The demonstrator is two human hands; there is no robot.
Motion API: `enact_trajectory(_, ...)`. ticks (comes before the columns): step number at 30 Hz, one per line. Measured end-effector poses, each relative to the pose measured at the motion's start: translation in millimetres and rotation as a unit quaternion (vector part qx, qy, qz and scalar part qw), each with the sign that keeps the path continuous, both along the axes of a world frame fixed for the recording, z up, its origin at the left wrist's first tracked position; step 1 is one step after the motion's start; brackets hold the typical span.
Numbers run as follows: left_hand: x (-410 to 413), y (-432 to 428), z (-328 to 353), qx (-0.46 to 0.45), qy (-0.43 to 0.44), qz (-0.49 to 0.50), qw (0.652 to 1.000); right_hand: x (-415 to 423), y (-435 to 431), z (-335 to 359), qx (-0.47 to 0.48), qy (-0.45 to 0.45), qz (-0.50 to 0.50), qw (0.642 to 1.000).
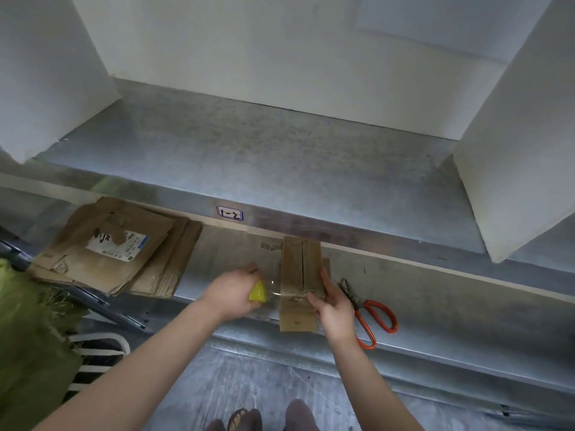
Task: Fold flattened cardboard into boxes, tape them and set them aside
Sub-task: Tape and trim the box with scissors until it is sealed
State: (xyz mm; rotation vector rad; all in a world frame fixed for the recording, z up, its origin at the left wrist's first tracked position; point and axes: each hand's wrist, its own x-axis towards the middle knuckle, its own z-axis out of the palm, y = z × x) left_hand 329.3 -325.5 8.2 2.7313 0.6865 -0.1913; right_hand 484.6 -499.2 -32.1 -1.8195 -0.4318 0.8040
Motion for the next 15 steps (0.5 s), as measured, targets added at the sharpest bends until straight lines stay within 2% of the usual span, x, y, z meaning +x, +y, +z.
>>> enact_trajectory(5, 1.0, -4.8, 1.4, 0.104, 0.038, -0.019, 0.994, -1.7, 0.1, -0.7, 0.0, -0.024, 0.0, 1.0)
enact_trajectory(7, -0.4, -0.4, 1.9, 0.081, 0.037, -0.019, 0.996, -1.9, 0.3, -1.5, 0.007, -0.025, 0.001, 1.0)
enact_trajectory(11, -7.4, 2.1, -3.2, -0.055, -0.029, 0.016, 0.998, 0.6, -1.8, -2.0, 0.002, -0.027, 0.013, 1.0)
enact_trajectory(13, -8.3, 0.2, -4.0, -0.071, -0.046, 0.034, 0.996, -0.2, -3.0, 2.9, -0.004, -0.05, 0.022, 0.998)
enact_trajectory(15, -7.1, -1.3, -4.1, -0.059, -0.053, 0.045, 0.996, -2.3, -5.7, 6.3, -0.025, -0.12, 0.041, 0.992)
